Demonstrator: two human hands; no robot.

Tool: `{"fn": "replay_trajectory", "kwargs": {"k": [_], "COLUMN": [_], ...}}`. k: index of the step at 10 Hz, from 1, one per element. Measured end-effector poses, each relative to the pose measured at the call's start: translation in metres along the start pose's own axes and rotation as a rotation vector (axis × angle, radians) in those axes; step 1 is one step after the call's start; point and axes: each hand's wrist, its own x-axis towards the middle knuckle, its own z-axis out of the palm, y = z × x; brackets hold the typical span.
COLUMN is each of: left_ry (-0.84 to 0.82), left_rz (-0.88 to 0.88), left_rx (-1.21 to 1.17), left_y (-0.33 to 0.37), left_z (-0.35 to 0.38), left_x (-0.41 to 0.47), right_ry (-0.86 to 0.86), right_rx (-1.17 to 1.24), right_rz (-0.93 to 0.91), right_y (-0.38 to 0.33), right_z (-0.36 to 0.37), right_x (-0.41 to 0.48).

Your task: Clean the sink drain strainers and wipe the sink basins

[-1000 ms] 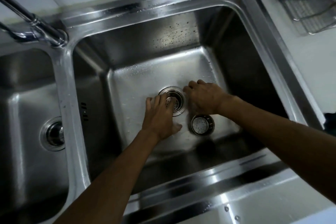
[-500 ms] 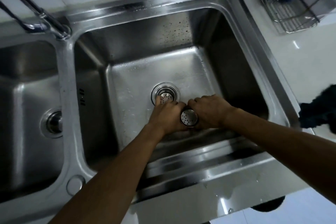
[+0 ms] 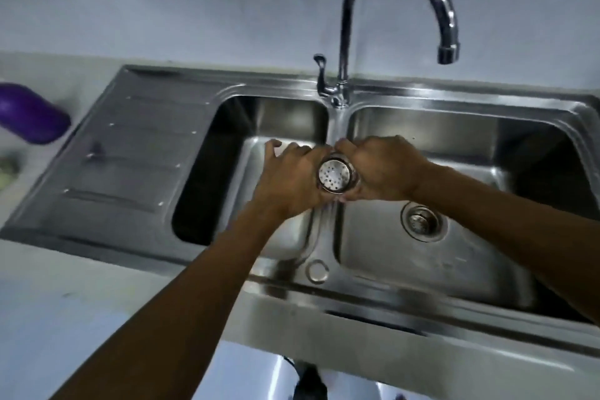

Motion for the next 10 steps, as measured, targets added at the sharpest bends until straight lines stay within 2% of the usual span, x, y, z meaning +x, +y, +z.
{"fn": "replay_trajectory", "kwargs": {"k": [1, 2, 4, 5, 6, 9, 10], "left_ry": [0.022, -0.066, -0.319, -0.351, -0.341, -0.394, -0.385], "left_rz": [-0.082, -0.139, -0.223, -0.257, -0.274, -0.238, -0.277], "left_rx": [0.076, 0.060, 0.005, -0.002, -0.006, 0.044, 0.042], "left_y": [-0.066, -0.125, -0.199, -0.215, -0.223, -0.221, -0.215], "left_z": [-0.012, 0.009, 0.116, 0.154, 0.166, 0.163, 0.153], "left_x": [-0.022, -0.032, -0.006, 0.003, 0.009, 0.006, 0.008], "right_ry": [0.029, -0.018, -0.253, -0.316, -0.346, -0.354, -0.350], "right_rx": [0.030, 0.035, 0.117, 0.222, 0.229, 0.225, 0.213], "right_rz": [-0.080, -0.073, 0.114, 0.220, 0.271, 0.266, 0.288], "right_y": [-0.048, -0.085, -0.112, -0.113, -0.115, -0.119, -0.117], "right_z": [-0.002, 0.031, 0.141, 0.178, 0.195, 0.200, 0.186], "right_x": [0.052, 0.103, 0.188, 0.209, 0.223, 0.214, 0.208]}}
